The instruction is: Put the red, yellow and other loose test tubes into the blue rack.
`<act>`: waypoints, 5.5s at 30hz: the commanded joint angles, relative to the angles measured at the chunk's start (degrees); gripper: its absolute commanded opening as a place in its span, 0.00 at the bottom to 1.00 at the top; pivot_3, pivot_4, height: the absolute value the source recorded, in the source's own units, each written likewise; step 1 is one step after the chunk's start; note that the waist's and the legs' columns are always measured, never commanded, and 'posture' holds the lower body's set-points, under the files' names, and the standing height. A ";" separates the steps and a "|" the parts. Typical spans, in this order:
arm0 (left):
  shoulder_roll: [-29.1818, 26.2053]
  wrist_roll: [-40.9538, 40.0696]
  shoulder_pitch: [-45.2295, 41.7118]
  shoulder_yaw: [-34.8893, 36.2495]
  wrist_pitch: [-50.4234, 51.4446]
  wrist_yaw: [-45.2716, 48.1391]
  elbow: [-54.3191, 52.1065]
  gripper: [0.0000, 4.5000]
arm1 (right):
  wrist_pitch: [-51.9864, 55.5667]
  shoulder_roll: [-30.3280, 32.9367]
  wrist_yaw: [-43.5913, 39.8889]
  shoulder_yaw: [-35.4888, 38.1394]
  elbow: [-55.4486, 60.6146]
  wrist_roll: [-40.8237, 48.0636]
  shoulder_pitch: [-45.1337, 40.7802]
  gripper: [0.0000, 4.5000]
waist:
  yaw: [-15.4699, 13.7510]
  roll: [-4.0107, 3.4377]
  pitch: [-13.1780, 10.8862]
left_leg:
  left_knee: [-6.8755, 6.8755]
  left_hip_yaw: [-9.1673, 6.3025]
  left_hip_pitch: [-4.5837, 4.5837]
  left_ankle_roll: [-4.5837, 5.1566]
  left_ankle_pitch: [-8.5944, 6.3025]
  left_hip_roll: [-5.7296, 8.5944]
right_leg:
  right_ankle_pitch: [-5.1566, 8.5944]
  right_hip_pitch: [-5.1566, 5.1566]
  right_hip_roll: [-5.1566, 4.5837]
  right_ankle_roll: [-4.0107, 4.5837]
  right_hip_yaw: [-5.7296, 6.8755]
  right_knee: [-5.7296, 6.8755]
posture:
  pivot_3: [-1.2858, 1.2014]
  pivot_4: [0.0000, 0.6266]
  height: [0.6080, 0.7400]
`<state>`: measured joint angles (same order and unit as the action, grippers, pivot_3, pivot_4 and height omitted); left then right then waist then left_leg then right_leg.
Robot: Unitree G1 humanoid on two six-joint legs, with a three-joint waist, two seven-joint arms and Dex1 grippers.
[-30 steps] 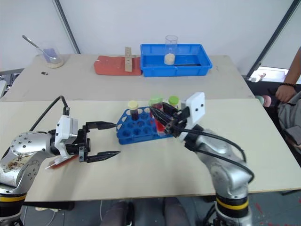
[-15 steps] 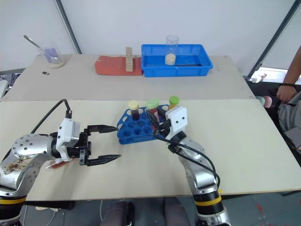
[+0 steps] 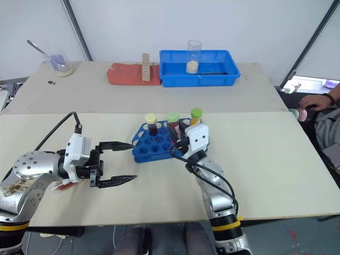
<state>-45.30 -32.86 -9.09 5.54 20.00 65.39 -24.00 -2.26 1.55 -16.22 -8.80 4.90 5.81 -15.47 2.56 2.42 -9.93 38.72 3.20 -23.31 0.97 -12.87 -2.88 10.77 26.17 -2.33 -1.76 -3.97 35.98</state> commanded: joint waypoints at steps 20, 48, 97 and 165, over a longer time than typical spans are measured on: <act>-0.03 -3.23 -2.58 1.38 5.33 -6.63 -3.05 1.00 | 0.53 3.66 -4.86 -1.77 5.65 1.08 7.71 0.98 | -0.05 0.00 0.00 | -0.01 -0.02 0.03 0.00 0.00 0.00 | 0.02 -0.01 0.00 0.02 0.00 0.03 | 0.52 0.24 1.00; -28.41 17.91 -8.01 -11.98 19.46 1.17 12.74 1.00 | 32.20 40.35 -40.20 -0.13 31.51 26.53 -2.94 0.98 | -0.87 0.09 -0.06 | -0.41 0.10 0.07 0.01 -0.02 0.02 | 0.45 0.13 0.00 0.27 0.04 0.03 | 0.52 0.24 1.00; 5.92 0.56 -26.02 -0.32 23.31 -6.80 6.01 0.21 | 42.73 50.33 -40.09 12.24 34.03 37.00 -4.21 0.99 | -2.30 0.22 -0.06 | 0.35 -0.03 -0.15 0.01 -0.01 0.14 | -0.12 -0.07 -0.06 -0.51 -0.03 0.10 | 0.52 0.24 1.00; 28.50 14.89 -10.65 -10.48 -8.57 -25.73 17.42 0.99 | 47.42 55.95 -25.97 21.96 38.23 40.46 6.73 0.99 | -1.78 0.22 -0.03 | 0.28 -0.13 0.03 0.02 -0.01 0.14 | -0.17 -0.32 0.02 -0.44 -0.08 -0.04 | 0.52 0.24 1.00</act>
<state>-16.54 -17.85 -19.33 -5.39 11.47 39.48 -3.58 46.13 57.70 -42.61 12.24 42.93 46.79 -7.96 0.79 2.65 -9.97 39.00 3.07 -23.28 0.99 -12.87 -2.73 10.60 25.85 -2.31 -2.20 -4.04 35.93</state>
